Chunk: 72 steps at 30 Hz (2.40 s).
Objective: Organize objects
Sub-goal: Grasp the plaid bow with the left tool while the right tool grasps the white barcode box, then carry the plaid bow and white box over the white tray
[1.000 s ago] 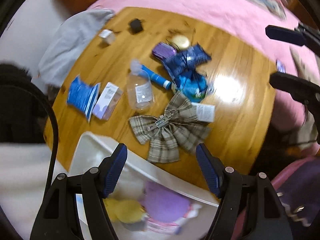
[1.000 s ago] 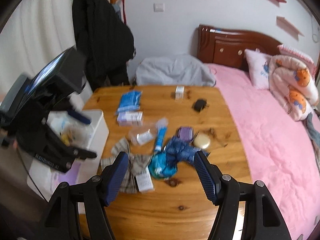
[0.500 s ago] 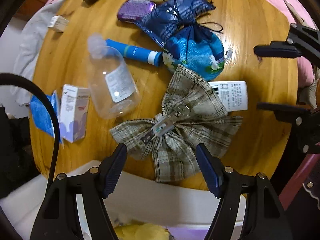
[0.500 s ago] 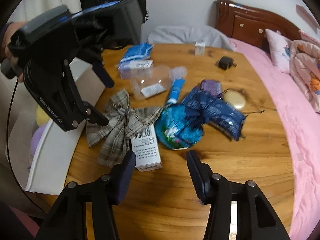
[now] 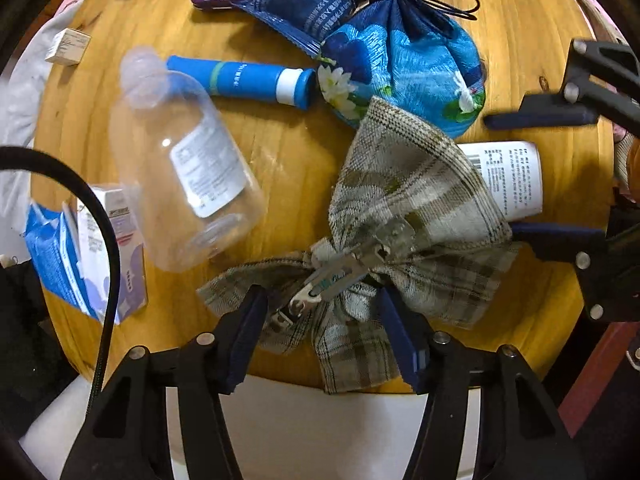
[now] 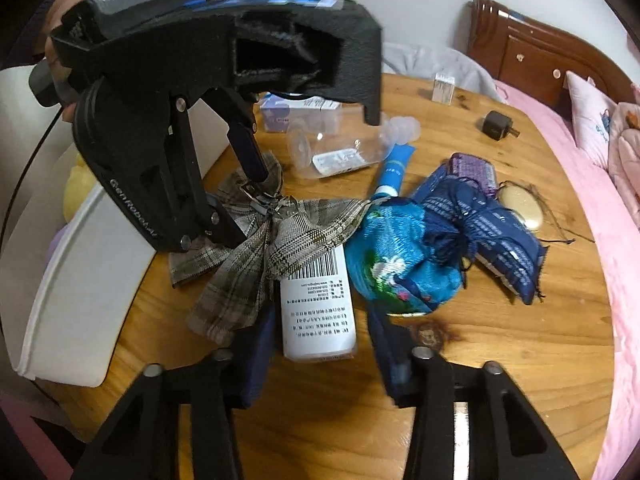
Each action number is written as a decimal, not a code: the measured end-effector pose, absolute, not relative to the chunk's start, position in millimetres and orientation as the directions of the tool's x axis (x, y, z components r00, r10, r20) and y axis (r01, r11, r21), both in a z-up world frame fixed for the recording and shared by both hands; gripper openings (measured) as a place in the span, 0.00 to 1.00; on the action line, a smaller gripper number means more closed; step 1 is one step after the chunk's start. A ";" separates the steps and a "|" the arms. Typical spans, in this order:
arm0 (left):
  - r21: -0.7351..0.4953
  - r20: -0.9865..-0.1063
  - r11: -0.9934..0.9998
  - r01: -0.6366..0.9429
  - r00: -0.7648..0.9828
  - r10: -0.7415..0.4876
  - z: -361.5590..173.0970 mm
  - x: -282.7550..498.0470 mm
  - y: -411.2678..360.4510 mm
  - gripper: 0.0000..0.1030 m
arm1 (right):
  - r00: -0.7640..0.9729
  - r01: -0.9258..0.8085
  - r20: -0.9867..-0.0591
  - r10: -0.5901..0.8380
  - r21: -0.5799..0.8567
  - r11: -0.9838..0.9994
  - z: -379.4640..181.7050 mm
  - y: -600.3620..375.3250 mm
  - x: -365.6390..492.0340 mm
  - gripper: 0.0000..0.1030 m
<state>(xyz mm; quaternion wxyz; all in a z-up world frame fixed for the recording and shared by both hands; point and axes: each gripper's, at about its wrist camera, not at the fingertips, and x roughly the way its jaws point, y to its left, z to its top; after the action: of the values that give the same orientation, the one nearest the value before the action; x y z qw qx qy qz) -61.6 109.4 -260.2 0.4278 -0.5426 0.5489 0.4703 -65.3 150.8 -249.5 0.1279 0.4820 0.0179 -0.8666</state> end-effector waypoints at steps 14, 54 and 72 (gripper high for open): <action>0.000 -0.988 -0.019 -1.000 0.003 -0.152 -257.7 -45.0 116.1 0.38 | -0.469 0.216 -0.837 -0.282 0.200 -0.956 -247.5 174.6 -48.1 0.35; -0.032 -0.966 -0.642 -0.766 -0.141 0.216 -25.4 -54.9 -5.8 0.26 | -0.742 0.350 -0.521 -0.422 0.236 -0.907 -22.8 176.8 -28.0 0.34; -0.068 -0.939 -0.939 -0.337 -0.297 0.175 -29.3 -47.9 -134.5 0.26 | -0.614 0.619 -0.549 -0.567 0.109 -0.777 13.4 61.3 -31.1 0.34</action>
<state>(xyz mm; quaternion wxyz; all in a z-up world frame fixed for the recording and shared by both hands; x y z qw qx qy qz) -47.9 -134.5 -29.3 0.1594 -0.5712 0.0709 0.8021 -31.1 61.3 13.4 0.3304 0.2894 0.0456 -0.8972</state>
